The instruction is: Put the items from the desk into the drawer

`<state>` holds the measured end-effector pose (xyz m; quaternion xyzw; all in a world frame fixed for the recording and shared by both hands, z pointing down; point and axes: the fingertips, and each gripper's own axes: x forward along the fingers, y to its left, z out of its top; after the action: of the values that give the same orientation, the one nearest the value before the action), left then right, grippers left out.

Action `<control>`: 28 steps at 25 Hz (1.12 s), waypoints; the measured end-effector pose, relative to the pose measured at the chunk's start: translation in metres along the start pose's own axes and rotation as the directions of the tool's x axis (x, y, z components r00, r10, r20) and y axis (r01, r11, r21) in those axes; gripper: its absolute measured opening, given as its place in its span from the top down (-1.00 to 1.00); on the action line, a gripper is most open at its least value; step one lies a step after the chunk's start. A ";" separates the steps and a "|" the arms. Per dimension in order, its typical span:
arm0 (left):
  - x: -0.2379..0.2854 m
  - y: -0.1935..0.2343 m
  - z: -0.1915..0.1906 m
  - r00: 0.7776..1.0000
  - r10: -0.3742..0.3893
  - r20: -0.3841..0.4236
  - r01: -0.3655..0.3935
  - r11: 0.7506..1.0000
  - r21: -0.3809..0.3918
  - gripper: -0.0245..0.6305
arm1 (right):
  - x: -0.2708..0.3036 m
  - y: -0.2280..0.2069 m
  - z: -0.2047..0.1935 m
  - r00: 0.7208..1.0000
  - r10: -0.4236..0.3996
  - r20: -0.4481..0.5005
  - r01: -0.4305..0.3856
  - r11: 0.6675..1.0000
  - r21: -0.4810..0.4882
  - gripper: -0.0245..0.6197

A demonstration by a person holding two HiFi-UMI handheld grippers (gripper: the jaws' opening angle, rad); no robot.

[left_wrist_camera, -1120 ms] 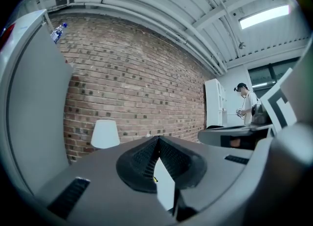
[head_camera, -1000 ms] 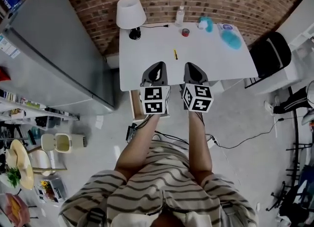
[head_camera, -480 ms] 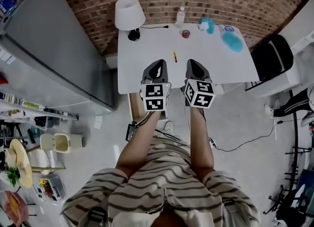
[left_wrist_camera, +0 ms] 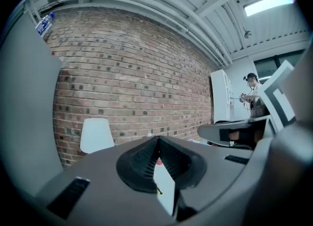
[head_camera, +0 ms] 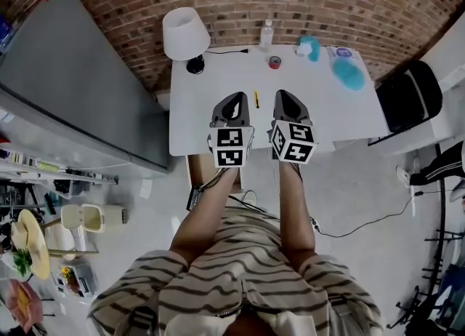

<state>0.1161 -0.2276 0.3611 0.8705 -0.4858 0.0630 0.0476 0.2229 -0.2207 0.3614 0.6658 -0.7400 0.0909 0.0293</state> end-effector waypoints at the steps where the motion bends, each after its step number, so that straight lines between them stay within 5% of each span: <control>1: 0.006 -0.001 0.001 1.000 0.004 -0.004 -0.004 1.000 0.009 0.91 | 0.004 -0.005 0.000 1.000 0.001 -0.001 -0.001 1.000 0.003 0.89; 28: 0.077 0.020 -0.059 0.981 -0.039 -0.192 0.041 0.999 0.009 0.91 | 0.090 -0.020 -0.066 0.967 0.003 -0.254 0.012 0.998 0.056 0.89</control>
<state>0.1356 -0.2943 0.4320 0.8703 -0.4609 0.1486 0.0895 0.2278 -0.2992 0.4429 0.6508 -0.7258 0.1964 0.1051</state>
